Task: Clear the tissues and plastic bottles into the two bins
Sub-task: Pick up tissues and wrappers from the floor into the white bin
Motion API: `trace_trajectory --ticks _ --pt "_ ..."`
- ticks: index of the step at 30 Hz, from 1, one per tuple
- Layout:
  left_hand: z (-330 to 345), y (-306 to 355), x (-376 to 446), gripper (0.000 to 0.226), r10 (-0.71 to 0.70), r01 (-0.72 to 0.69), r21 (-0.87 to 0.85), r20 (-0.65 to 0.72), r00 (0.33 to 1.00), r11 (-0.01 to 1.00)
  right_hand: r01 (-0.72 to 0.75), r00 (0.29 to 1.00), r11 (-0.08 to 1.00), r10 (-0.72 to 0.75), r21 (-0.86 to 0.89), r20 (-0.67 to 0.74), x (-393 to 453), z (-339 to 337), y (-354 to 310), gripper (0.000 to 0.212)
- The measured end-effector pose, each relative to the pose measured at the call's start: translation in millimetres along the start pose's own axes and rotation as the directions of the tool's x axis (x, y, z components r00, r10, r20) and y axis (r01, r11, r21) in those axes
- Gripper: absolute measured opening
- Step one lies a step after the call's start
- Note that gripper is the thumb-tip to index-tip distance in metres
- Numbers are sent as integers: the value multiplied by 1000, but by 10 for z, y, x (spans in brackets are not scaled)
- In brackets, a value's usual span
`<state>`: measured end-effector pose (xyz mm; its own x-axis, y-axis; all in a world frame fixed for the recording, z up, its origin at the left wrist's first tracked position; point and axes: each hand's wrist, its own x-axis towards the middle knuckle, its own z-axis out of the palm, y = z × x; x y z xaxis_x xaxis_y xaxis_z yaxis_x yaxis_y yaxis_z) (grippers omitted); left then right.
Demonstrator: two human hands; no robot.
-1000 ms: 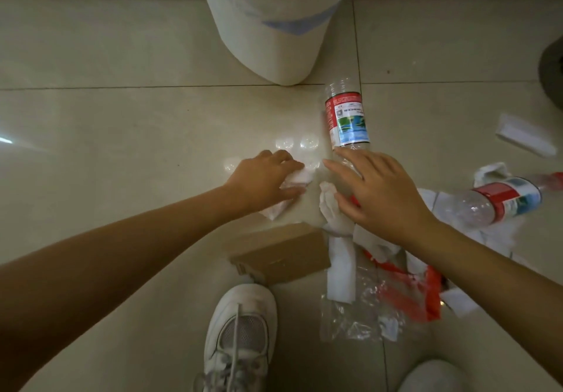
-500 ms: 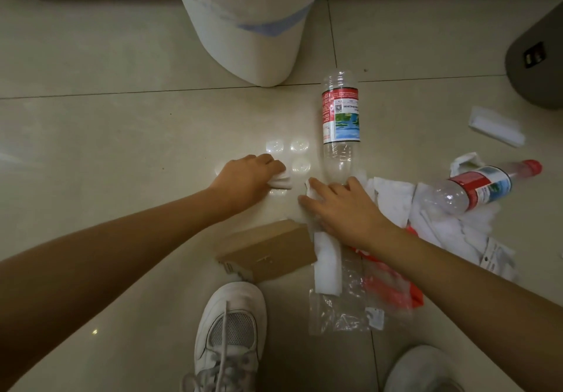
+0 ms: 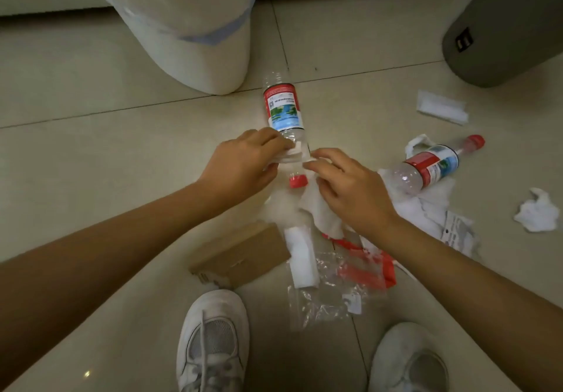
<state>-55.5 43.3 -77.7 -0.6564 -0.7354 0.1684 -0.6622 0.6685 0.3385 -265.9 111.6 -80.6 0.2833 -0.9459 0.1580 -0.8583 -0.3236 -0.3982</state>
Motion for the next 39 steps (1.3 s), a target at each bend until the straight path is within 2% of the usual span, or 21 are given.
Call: trace_trajectory --ticks 2,6,9,11,12,14,15,18,21,27,30,34,37,39 --pt "11 78 98 38 44 -44 2 2 999 999 -127 992 991 127 36 3 -50 -51 142 32" --pt "89 182 176 38 111 -111 -6 9 994 994 -333 940 936 320 110 120 -121 -33 311 37" --pt "122 178 152 39 122 -122 0 10 993 993 -381 870 923 379 -59 314 -130 18 329 47" --pt "128 139 109 39 108 -108 -5 5 994 994 -408 770 902 424 -143 477 -144 49 313 68" --pt "132 118 84 38 104 -104 -7 10 995 995 -409 729 897 433 -170 530 -157 68 299 79" --pt "142 77 30 38 101 -101 -4 23 995 995 -350 703 907 419 -234 574 -187 117 266 91" --pt "146 61 6 38 100 -100 0 26 995 995 -301 715 914 405 -272 569 -199 148 250 90" --pt "136 31 -43 38 87 -87 8 21 996 996 -165 795 920 338 -356 504 -214 251 210 66" --pt "117 31 -59 39 78 -78 8 23 997 997 -129 822 922 306 -366 481 -209 301 179 52" --pt "18 30 -66 41 88 -89 74 13 996 993 30 859 901 198 -432 472 -168 200 99 58" --pt "-53 0 -64 45 75 -74 100 -4 997 992 70 928 908 93 -413 361 -72 14 76 55" --pt "-216 -52 -30 45 106 -98 163 -41 994 982 121 976 907 -36 -403 213 194 -374 28 45" --pt "-419 -116 39 45 88 -64 196 -118 989 978 136 991 909 -122 -393 61 463 -627 -57 30" --pt "-595 -182 99 45 41 -4 200 -184 982 980 148 983 912 -176 -382 -40 659 -769 -150 31"
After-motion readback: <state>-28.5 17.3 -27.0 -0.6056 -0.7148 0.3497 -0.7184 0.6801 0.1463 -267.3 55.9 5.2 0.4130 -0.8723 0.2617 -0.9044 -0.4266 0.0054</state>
